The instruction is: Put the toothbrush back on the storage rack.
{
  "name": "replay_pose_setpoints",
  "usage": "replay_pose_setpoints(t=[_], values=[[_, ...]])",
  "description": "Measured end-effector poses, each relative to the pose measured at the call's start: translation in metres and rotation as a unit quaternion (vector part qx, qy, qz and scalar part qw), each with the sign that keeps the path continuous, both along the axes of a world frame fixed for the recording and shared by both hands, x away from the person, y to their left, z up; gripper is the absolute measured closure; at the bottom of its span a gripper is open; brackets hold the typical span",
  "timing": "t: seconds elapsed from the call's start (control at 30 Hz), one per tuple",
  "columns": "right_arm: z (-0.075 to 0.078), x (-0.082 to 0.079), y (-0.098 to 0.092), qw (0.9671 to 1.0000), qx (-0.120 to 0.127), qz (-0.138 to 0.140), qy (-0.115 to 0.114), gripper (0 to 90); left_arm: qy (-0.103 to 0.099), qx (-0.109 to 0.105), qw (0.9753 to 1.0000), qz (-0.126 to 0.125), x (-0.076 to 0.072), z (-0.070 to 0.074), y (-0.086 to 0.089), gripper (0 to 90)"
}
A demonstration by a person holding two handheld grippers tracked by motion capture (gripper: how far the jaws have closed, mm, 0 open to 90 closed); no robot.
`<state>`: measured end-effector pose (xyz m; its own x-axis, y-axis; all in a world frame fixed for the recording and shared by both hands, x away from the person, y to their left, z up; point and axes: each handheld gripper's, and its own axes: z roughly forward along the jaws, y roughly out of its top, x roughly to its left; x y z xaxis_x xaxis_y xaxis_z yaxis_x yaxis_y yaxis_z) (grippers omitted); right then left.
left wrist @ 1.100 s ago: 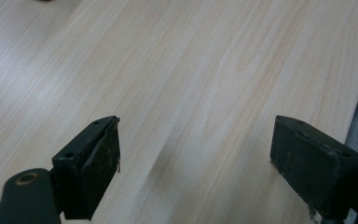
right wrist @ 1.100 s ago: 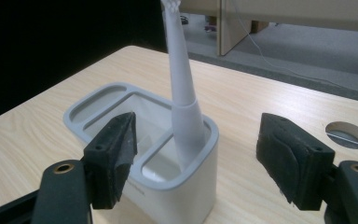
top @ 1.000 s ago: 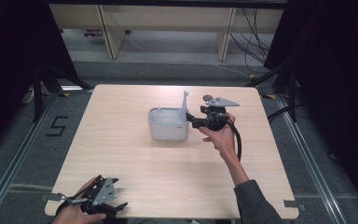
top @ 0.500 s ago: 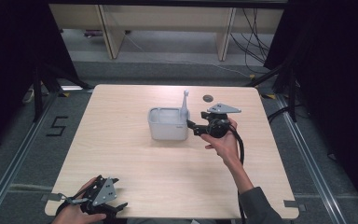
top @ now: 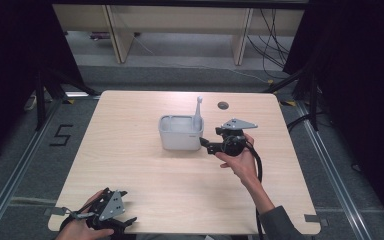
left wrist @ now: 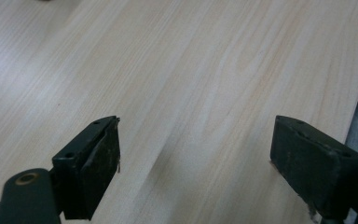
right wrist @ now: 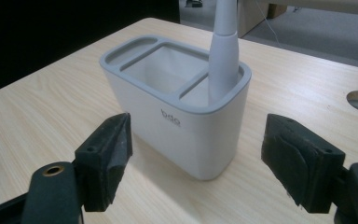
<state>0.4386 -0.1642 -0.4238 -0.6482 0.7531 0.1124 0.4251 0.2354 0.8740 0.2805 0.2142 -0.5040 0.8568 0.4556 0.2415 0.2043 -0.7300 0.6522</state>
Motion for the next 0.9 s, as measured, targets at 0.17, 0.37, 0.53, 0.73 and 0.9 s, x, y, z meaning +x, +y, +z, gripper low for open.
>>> replay_pose_setpoints(t=[0.17, 0.37, 0.53, 0.73, 0.9], values=[[-0.006, -0.006, -0.001, 0.9999, -0.005, 0.010, -0.003, 24.6, 0.000, 0.000, 1.0000, 0.000, 0.000, 0.000, 0.000, 15.6], [-0.011, -0.015, -0.004, 0.9998, -0.016, 0.012, 0.000, 24.3, 0.000, 0.009, 1.0000, -0.002, 0.000, 0.001, 0.001, 15.6], [-0.016, -0.023, -0.003, 0.9999, -0.006, 0.012, 0.008, 24.2, -0.001, 0.007, 1.0000, -0.003, 0.000, 0.001, 0.001, 15.6], [-0.022, -0.029, -0.005, 0.9996, -0.012, 0.022, 0.011, 23.5, -0.002, -0.002, 1.0000, 0.001, -0.001, 0.001, 0.000, 15.7], [-0.028, -0.034, -0.006, 0.9993, -0.016, 0.031, 0.012, 22.8, -0.001, 0.008, 1.0000, -0.002, 0.000, 0.002, 0.001, 15.6]])
